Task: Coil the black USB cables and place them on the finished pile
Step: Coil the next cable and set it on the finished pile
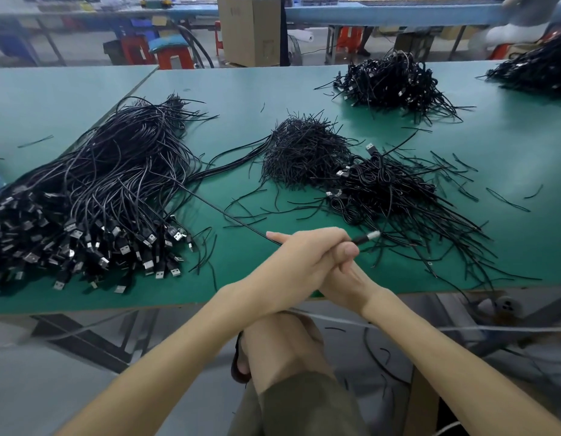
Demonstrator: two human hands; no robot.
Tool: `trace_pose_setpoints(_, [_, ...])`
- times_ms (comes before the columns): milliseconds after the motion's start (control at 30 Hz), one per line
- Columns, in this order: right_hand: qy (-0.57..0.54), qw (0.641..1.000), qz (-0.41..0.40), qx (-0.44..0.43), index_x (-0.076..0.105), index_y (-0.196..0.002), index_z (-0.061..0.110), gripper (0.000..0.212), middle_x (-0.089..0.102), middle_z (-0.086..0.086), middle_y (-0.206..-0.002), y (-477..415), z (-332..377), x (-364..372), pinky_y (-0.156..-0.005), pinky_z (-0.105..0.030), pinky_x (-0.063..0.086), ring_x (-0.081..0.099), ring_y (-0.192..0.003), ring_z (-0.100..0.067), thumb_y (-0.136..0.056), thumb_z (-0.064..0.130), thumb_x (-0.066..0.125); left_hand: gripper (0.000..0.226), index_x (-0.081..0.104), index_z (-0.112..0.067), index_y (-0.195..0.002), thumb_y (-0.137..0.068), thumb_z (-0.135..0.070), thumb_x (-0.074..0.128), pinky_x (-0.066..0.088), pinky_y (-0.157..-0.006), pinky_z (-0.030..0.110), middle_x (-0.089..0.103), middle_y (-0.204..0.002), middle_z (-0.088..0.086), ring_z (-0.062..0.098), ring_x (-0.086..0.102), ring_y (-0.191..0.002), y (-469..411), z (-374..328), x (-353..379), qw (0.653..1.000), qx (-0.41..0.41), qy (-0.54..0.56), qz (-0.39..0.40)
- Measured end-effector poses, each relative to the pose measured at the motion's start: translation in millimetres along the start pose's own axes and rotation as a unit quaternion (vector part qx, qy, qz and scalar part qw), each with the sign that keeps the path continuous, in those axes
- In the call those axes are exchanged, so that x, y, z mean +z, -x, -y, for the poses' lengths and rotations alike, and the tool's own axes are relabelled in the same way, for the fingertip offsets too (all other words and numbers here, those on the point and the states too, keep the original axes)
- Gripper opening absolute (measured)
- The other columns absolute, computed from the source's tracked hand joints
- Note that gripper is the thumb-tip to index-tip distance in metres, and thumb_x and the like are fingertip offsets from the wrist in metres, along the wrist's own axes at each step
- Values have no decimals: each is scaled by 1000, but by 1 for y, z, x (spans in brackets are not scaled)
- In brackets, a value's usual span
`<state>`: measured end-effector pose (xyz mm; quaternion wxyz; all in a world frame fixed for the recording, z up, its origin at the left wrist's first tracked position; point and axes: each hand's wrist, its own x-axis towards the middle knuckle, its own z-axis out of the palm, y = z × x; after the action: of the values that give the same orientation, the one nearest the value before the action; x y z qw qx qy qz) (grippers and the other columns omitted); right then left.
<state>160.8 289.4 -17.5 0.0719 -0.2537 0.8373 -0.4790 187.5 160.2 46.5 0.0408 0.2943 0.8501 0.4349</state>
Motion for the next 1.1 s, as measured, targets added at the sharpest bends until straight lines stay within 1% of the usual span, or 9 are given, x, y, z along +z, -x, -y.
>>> trace_pose_setpoints(133, [13, 1000, -19, -13, 59, -137, 15, 43, 65, -9, -120, -2, -4, -1, -96, -57, 51, 61, -114, -30, -96, 17, 45, 36, 55, -10, -73, -107, -20, 46, 37, -67, 20, 50, -66, -13, 1, 46, -63, 5, -5, -13, 998, 19, 50, 27])
trace_pose_setpoints(233, [112, 990, -25, -77, 61, -121, 31, 40, 54, 26, -139, 1, -4, -3, -89, -50, 49, 54, -110, 0, -85, 22, 46, 35, 60, 1, -75, -105, -12, 50, 40, -75, 17, 53, -68, -13, -4, 53, -72, 13, -3, -19, 994, 33, -15, 100])
trace_pose_setpoints(367, [172, 983, -29, -60, 55, -99, 28, 6, 40, 25, -155, -8, -11, 1, -104, -45, 40, 48, -122, -5, -96, 25, 52, 39, 46, -28, -67, -106, -27, 49, 39, -69, 33, 53, -70, -7, 9, 48, -65, 19, 11, -25, 952, -49, -225, 201])
trace_pose_setpoints(533, [186, 974, -92, -86, 57, -97, 25, 12, 46, 26, -150, -9, -16, 6, -95, -38, 47, 56, -117, -9, -103, 35, 54, 37, 30, -25, -73, -107, -37, 42, 27, -66, 33, 44, -74, -6, 26, 46, -72, 25, 34, -28, 914, -20, -374, 156])
trace_pose_setpoints(633, [171, 973, -117, -101, 58, -97, 23, 15, 60, 19, -117, -8, -13, 6, -75, -34, 50, 59, -86, -10, -102, 37, 55, 27, 37, -25, -83, -107, -37, 43, 30, -69, 33, 63, -89, 2, 31, 57, -86, 28, 45, -26, 906, 18, -401, 131])
trace_pose_setpoints(733, [207, 959, -145, -131, 61, -99, 19, 16, 50, 11, -92, -3, -14, 4, -59, -25, 39, 42, -68, -9, -103, 33, 55, 21, 51, -22, -82, -101, -25, 58, 36, -72, 30, 66, -84, -1, 25, 59, -81, 28, 52, -28, 913, 110, -387, 72])
trace_pose_setpoints(867, [213, 958, -138, -135, 64, -105, 12, 16, 49, 4, -110, -2, -14, 1, -56, -35, 48, 47, -73, -15, -98, 25, 57, 15, 60, -17, -84, -92, -15, 73, 37, -72, 25, 65, -82, -6, 20, 58, -77, 29, 62, -32, 904, 141, -403, 34])
trace_pose_setpoints(967, [209, 954, -137, -164, 65, -104, 10, 15, 57, 4, -122, -2, -12, 4, -69, -44, 56, 59, -95, -16, -95, 18, 56, 14, 62, -15, -83, -91, -15, 73, 38, -73, 25, 64, -78, -5, 21, 58, -76, 32, 66, -31, 895, 156, -419, -4])
trace_pose_setpoints(1100, [217, 940, -167, -204, 67, -102, 7, 22, 63, 3, -130, 0, -10, 3, -78, -38, 56, 62, -105, -18, -102, 22, 51, 13, 62, -13, -83, -94, -16, 69, 44, -75, 29, 62, -76, -4, 22, 57, -76, 36, 65, -29, 890, 182, -418, -25])
